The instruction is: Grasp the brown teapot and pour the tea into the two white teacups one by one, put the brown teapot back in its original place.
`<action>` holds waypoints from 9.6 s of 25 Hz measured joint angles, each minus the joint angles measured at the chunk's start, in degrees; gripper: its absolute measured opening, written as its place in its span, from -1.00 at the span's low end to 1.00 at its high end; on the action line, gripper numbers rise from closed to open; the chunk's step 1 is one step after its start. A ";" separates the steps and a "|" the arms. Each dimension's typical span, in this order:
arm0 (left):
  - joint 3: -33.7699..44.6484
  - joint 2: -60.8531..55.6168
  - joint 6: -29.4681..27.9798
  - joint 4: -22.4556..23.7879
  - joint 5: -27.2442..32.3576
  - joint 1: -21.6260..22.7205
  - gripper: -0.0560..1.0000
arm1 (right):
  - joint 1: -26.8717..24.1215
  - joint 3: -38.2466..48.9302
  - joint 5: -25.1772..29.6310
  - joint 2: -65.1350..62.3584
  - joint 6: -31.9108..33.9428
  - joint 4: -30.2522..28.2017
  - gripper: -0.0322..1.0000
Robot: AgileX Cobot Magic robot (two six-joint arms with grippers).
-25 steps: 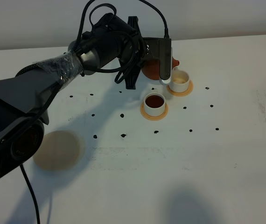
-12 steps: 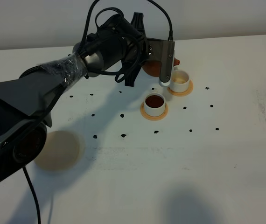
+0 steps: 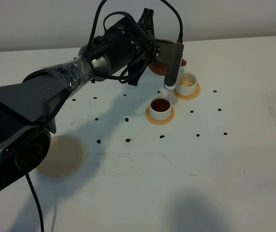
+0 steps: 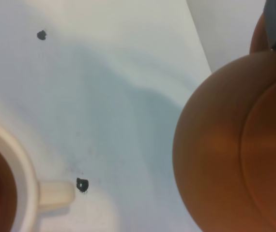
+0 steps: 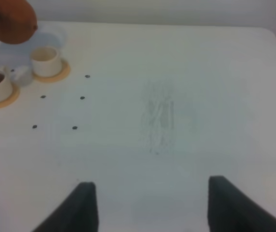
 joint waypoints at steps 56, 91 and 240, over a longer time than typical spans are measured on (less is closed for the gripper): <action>0.00 2.23 7.17 12.70 -7.18 -1.22 -0.67 | 0.00 0.00 0.00 0.00 0.06 0.00 0.00; 0.00 2.23 10.43 15.83 -7.13 -1.71 -0.67 | 0.00 0.00 0.00 0.00 0.06 0.00 0.00; -6.21 1.43 -25.17 -24.93 20.40 5.62 -0.67 | 0.00 0.00 0.00 -0.04 0.02 0.00 0.00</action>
